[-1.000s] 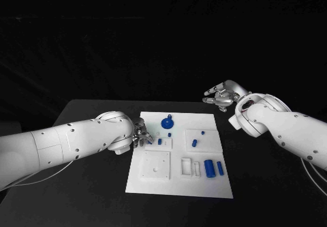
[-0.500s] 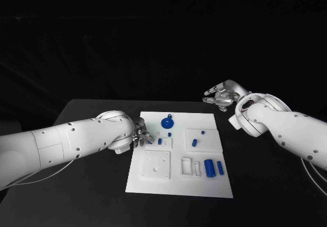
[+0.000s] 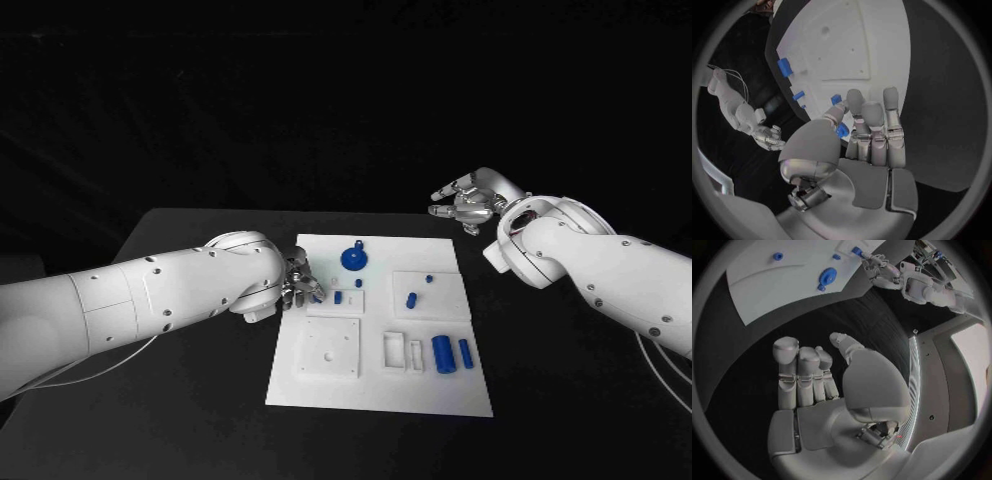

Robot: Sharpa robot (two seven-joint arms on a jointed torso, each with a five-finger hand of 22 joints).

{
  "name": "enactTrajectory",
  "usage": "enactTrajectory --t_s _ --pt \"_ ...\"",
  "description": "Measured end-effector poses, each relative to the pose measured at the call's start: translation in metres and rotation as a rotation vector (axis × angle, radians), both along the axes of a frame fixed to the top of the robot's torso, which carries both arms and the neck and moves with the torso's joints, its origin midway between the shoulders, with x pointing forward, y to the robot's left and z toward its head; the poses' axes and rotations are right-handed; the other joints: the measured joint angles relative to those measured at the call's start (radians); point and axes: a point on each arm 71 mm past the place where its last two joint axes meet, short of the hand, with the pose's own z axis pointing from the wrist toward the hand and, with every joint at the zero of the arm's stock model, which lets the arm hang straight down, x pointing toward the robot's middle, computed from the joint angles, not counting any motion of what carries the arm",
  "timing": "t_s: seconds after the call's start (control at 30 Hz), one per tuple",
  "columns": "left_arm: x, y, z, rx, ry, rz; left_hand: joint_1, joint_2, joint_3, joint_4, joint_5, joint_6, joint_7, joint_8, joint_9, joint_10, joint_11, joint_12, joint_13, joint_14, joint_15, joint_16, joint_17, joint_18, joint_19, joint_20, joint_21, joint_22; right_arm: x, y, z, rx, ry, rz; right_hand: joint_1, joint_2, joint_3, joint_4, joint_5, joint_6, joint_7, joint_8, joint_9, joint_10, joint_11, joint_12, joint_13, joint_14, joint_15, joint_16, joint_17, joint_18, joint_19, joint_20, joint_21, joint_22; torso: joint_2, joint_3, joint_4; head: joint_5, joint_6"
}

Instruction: Assemble the parts on the task board

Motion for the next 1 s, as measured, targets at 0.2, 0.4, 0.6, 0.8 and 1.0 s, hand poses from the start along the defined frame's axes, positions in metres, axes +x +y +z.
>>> enactTrajectory --t_s 0.2,0.4,0.6,0.8,1.0 --pt "0.0011 -0.0010 0.0001 0.005 0.002 -0.002 0.001 0.001 -0.004 0.008 0.000 0.005 0.001 0.000 0.000 0.001 0.002 0.007 -0.002 0.001 0.000 0.004 0.001 0.000 0.000 0.000 0.000 0.000 -0.0001 0.0000 -0.0004 0.000 0.001 0.000 0.000 0.000 0.000 0.000 0.000 0.000 0.000 0.000 0.000 0.000 0.000 0.000 0.000 0.000 0.000 0.000 0.000 0.000 0.000 0.000 0.000 0.000 0.000 0.0001 -0.0001 0.000 -0.001" --pt "0.0018 -0.0020 0.0000 0.012 0.003 -0.005 0.001 0.001 -0.007 0.010 0.000 0.009 0.001 0.002 0.000 0.002 0.002 0.013 -0.002 0.005 -0.001 0.004 0.003 0.000 0.004 0.004 0.000 0.000 -0.0002 0.0000 -0.0005 0.000 0.001 0.000 0.000 0.000 0.000 0.000 0.005 0.000 0.000 0.000 0.000 0.000 0.000 0.000 0.000 0.000 0.000 0.000 0.000 0.009 0.000 0.000 0.000 0.000 0.000 0.0003 -0.0001 -0.001 -0.003" --pt "0.0021 -0.0029 0.0000 0.019 0.002 -0.010 0.000 0.007 -0.010 0.019 -0.004 0.010 0.001 0.006 0.000 0.005 -0.002 0.023 -0.002 0.005 -0.001 0.013 0.008 0.000 0.004 0.004 0.004 0.001 -0.0001 0.0000 -0.0005 0.000 0.001 0.000 -0.003 -0.003 0.000 0.000 0.005 0.000 0.000 0.000 0.000 0.000 0.000 0.000 0.000 0.000 0.000 0.000 0.000 0.010 0.000 0.000 0.000 0.000 -0.001 0.0003 0.0004 -0.002 -0.004" --pt "0.0023 -0.0038 0.0001 0.026 -0.001 -0.016 -0.004 0.011 -0.010 0.027 -0.004 0.010 0.002 0.010 0.001 0.005 -0.002 0.029 -0.001 0.005 -0.001 0.019 0.013 0.000 0.004 0.004 0.004 0.001 -0.0001 -0.0001 -0.0007 0.000 0.001 0.000 -0.004 -0.004 0.000 0.000 0.005 0.000 0.000 0.000 0.000 0.000 0.000 0.000 0.000 0.000 0.000 0.000 0.000 0.010 0.000 0.000 0.000 0.000 -0.001 0.0001 0.0005 -0.003 -0.005" --pt "0.0022 -0.0044 0.0001 0.032 -0.002 -0.022 -0.020 0.026 0.003 0.017 -0.007 0.010 0.002 0.010 0.001 0.005 -0.002 0.034 0.005 0.005 -0.002 0.027 0.018 0.000 0.004 0.004 0.012 0.000 0.0000 -0.0001 -0.0010 0.000 0.002 -0.001 -0.004 -0.004 0.003 -0.003 0.010 0.000 0.000 0.000 0.000 0.000 0.000 0.000 0.000 0.000 0.000 0.000 0.000 0.010 0.000 0.000 0.000 0.000 -0.001 -0.0004 0.0005 -0.003 -0.007"
